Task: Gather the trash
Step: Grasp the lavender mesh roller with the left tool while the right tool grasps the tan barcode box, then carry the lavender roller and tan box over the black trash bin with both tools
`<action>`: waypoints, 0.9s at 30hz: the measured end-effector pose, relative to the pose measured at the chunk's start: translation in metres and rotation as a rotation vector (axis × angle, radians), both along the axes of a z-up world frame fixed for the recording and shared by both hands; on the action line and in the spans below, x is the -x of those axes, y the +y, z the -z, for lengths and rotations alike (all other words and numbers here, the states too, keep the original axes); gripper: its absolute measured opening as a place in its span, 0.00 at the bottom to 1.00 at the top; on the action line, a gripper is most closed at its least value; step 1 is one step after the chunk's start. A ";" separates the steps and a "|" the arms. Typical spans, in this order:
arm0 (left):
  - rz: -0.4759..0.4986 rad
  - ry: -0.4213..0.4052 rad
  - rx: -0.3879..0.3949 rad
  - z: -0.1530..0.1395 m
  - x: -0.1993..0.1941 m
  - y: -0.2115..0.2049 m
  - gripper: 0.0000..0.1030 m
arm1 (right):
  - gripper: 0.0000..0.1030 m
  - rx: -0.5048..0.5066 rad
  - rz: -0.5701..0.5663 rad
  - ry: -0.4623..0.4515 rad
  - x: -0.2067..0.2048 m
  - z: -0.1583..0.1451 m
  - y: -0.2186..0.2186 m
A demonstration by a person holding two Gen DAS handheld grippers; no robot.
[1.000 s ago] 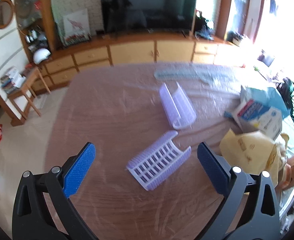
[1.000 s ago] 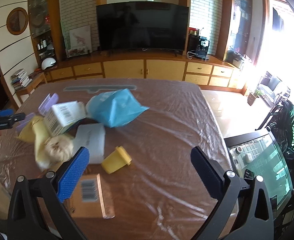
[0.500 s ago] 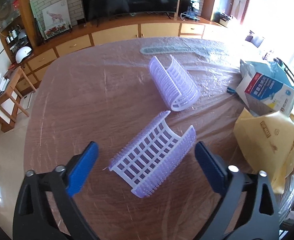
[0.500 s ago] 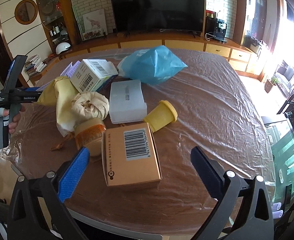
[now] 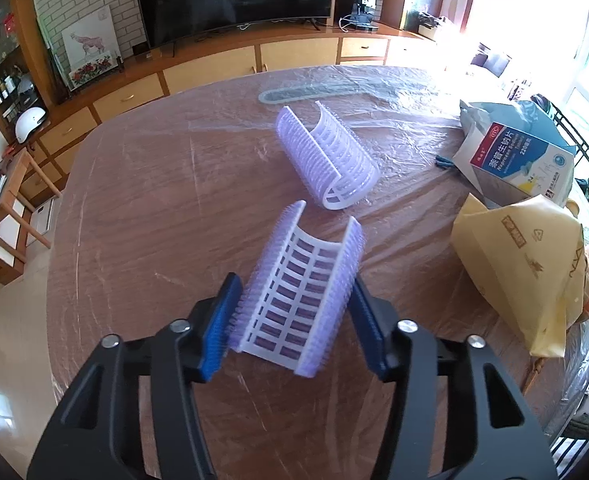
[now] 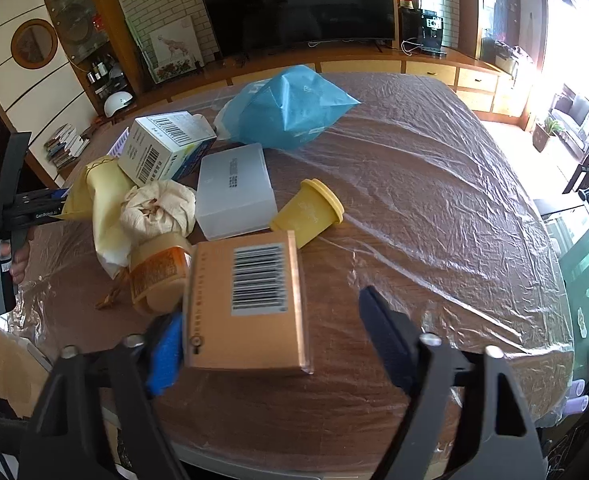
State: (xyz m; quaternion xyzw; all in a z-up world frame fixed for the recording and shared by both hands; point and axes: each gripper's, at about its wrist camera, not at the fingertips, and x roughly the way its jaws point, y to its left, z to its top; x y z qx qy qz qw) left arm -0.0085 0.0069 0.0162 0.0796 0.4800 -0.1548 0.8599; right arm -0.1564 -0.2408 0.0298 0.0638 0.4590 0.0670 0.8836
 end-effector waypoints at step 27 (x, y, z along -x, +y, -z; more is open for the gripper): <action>-0.093 -0.048 0.148 -0.039 0.097 -0.017 0.43 | 0.45 -0.045 -0.087 -0.060 0.007 -0.042 0.008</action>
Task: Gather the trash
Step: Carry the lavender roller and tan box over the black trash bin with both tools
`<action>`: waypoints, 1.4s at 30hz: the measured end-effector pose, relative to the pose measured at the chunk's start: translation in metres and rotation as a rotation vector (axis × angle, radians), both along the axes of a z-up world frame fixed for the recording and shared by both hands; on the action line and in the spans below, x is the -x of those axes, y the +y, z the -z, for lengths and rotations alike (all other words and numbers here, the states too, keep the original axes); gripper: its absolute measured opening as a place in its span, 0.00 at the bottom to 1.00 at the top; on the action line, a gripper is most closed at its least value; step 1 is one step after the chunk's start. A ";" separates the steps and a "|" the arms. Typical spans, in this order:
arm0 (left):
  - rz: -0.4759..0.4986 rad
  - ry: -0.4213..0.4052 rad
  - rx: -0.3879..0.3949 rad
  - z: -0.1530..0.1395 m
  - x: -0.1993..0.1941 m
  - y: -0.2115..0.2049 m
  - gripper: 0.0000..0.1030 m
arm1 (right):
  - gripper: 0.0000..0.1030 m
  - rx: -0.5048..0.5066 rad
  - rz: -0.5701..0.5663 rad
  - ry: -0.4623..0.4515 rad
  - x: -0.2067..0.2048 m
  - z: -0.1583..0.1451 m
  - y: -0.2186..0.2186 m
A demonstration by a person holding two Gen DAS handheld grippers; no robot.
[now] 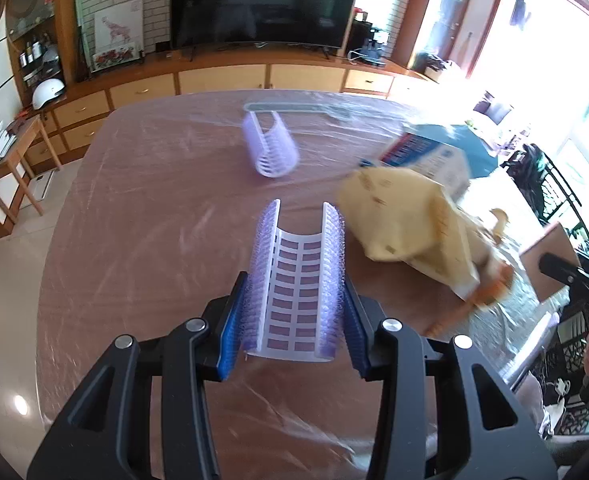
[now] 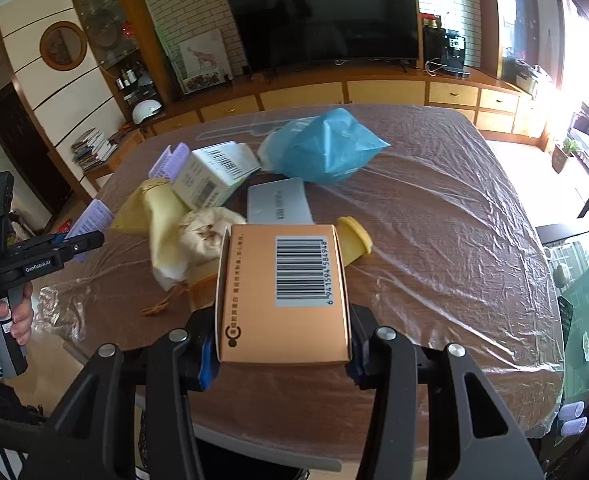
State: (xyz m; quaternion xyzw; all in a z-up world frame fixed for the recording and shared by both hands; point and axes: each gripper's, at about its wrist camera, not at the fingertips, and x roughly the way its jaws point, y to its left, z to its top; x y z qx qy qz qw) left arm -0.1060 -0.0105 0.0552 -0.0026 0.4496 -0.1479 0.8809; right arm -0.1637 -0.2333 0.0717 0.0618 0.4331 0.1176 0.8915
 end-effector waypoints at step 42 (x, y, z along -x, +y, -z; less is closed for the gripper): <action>0.424 0.133 -0.027 0.043 0.154 -0.084 0.43 | 0.45 -0.075 -0.293 0.197 0.121 0.051 0.052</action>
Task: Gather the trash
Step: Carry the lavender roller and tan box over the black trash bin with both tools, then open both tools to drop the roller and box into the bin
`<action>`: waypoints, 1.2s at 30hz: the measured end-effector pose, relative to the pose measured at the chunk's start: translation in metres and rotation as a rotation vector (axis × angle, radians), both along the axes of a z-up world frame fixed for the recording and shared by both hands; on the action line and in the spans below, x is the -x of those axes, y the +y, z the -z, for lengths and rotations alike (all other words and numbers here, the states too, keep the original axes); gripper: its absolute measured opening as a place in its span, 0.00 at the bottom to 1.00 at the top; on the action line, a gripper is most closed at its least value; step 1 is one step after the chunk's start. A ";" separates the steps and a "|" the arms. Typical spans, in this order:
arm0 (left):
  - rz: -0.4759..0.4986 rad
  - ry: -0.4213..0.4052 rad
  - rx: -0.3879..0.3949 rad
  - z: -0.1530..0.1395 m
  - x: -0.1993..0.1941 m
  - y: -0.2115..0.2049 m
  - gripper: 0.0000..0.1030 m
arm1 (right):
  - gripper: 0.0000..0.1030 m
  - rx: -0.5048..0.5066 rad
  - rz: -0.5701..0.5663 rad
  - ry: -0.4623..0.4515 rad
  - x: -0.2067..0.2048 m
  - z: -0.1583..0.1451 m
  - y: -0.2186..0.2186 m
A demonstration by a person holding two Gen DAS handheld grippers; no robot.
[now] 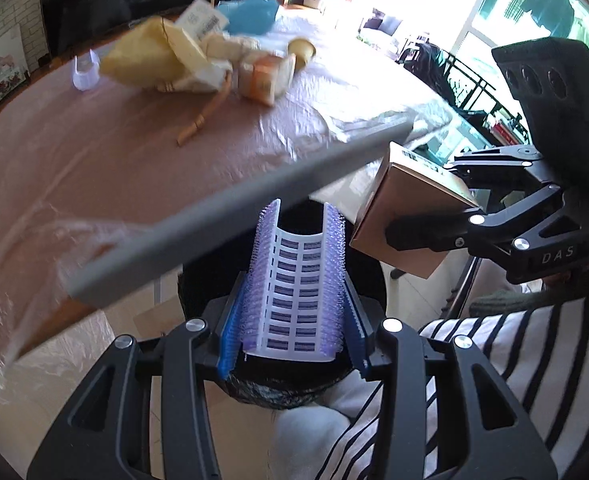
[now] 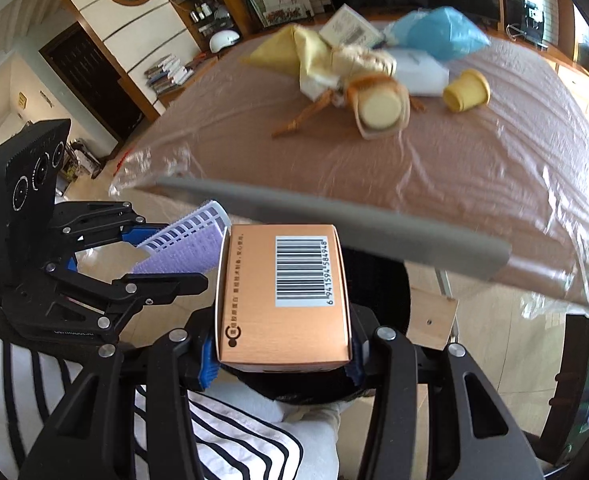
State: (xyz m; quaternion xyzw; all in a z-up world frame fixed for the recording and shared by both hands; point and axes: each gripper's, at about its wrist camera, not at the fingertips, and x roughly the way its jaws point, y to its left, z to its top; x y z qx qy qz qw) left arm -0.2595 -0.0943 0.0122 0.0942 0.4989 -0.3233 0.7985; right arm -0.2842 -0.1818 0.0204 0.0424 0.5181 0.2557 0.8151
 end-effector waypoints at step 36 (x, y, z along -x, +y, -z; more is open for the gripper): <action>-0.064 0.026 -0.196 0.087 -0.012 -0.015 0.43 | 0.45 0.187 0.050 0.027 -0.011 0.079 0.038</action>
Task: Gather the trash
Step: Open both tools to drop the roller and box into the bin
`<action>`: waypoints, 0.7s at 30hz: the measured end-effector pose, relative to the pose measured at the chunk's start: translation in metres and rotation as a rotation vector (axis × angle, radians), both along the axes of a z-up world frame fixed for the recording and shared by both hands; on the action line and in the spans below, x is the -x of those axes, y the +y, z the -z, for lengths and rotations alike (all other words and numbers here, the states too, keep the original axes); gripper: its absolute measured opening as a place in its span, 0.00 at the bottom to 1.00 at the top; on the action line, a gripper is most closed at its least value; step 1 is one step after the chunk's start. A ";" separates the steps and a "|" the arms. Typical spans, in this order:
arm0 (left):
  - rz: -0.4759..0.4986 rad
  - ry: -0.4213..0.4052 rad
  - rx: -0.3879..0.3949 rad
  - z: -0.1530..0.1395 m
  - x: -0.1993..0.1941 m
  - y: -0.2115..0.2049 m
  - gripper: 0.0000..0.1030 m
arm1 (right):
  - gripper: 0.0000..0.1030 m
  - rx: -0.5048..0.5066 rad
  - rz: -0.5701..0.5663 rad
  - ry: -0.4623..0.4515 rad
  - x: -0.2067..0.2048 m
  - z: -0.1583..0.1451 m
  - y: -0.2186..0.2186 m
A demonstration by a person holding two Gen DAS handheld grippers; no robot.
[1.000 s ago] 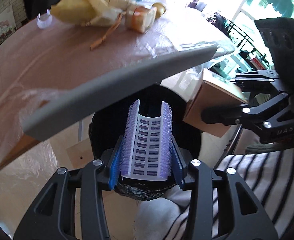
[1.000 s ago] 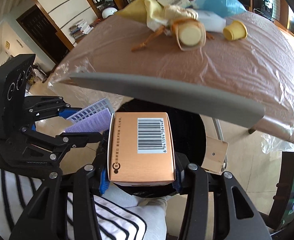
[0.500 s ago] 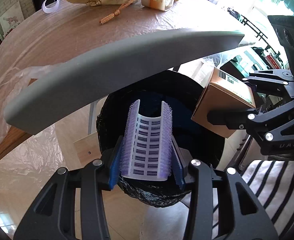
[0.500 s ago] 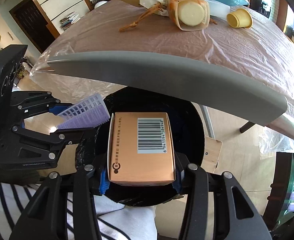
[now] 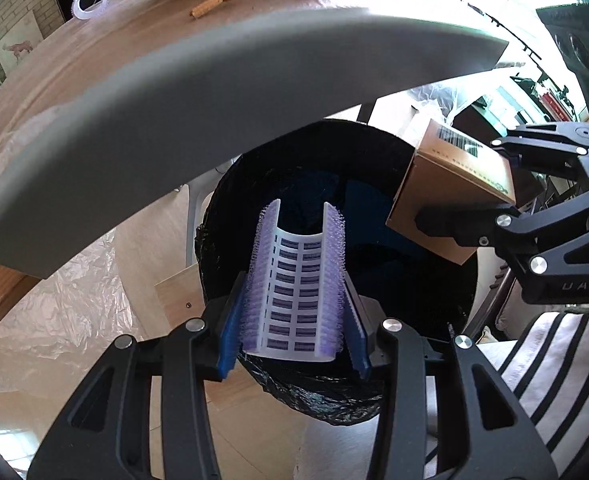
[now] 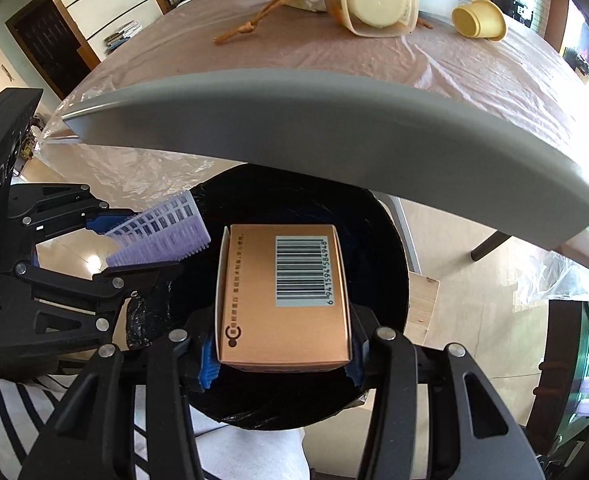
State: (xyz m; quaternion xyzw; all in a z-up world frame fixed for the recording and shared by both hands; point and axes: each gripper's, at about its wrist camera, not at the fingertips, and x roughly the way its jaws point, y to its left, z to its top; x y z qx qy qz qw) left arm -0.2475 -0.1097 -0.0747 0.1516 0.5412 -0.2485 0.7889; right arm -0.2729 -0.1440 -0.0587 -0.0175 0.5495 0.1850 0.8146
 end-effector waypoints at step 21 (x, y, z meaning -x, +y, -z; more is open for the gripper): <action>0.037 -0.028 0.007 0.004 0.000 -0.001 0.74 | 0.72 0.013 0.043 0.011 -0.004 0.015 -0.002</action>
